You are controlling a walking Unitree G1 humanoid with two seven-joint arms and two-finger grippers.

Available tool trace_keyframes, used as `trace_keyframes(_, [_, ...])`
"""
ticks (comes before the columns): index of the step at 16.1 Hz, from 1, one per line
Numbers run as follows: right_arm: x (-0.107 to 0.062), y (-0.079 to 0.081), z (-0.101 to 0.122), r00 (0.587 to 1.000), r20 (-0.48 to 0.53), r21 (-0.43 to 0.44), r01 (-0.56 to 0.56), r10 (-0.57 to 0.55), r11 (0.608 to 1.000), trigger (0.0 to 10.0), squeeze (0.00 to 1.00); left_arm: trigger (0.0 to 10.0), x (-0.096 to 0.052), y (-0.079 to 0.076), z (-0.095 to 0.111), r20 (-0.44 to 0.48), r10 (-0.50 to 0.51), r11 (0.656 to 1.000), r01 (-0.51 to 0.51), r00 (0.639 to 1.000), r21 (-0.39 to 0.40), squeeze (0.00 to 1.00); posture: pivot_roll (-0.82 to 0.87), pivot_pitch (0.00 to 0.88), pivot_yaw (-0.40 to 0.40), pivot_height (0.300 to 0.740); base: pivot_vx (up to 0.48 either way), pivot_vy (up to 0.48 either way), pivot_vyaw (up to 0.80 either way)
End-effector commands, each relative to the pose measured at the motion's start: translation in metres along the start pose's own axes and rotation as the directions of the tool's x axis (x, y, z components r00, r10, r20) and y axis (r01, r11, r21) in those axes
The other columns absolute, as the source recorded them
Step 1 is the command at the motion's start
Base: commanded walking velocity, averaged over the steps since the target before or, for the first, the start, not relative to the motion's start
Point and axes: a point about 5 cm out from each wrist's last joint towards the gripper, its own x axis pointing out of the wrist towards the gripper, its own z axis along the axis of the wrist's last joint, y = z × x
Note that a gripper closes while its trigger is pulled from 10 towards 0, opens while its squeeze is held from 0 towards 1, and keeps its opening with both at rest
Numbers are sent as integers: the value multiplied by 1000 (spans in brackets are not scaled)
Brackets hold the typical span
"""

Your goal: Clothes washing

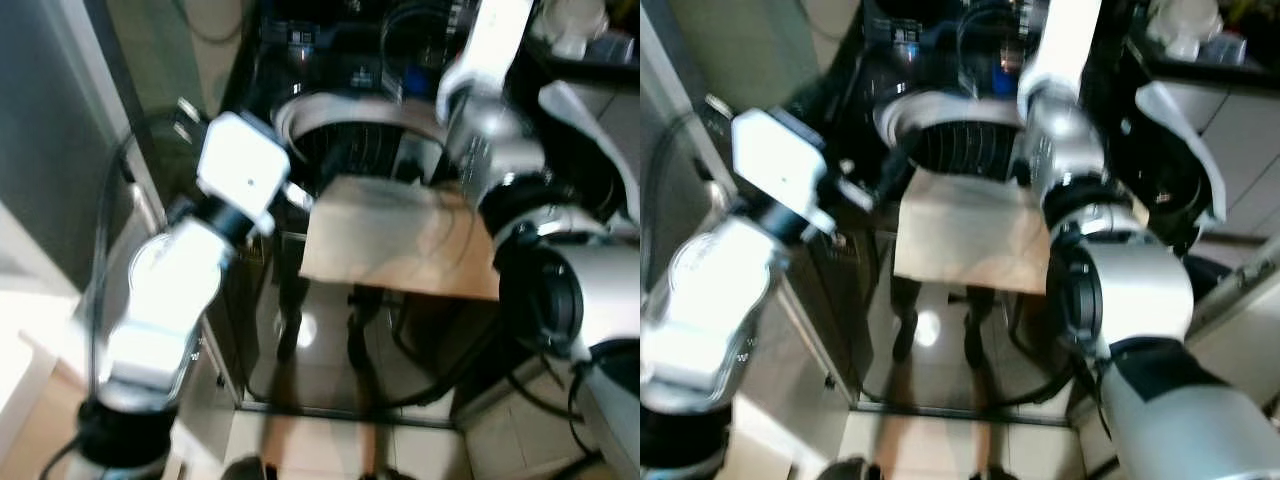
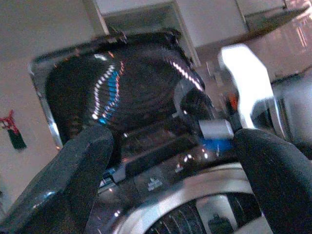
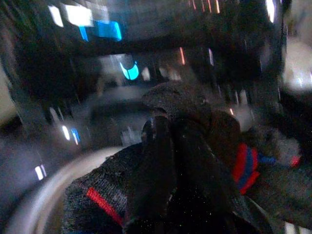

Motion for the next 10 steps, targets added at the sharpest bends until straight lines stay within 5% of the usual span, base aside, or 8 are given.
trace_keyframes(1, [0, 2, -4, 999, -31, -26, 8, -8, 1000, 10000, 0, 10000, -2, 5, 5, 0, 3, 1000, -3, 1000, 6, 0, 209, 90, -45, 740, 0, 0, 0])
trace_keyframes(2, [-4, 2, -26, 993, -116, -40, 12, -16, 999, 10000, 1000, 10000, -7, 10, 5, -24, 18, 999, -17, 1000, 34, 0, 229, 95, -55, 740, 0, 0, 0])
trace_keyframes(6, [-7, 6, -37, 986, -166, -32, 13, -18, 999, 10000, 1000, 10000, -14, 13, 5, -80, 54, 998, -51, 995, 37, 0, 233, 94, -74, 740, 0, 0, 0])
trace_keyframes(10, [-3, 8, -17, 998, -66, -78, 7, -12, 997, 10000, 1000, 10000, -15, 12, 3, -100, 50, 998, -47, 994, 30, 0, 232, 94, -70, 740, 0, 0, 0])
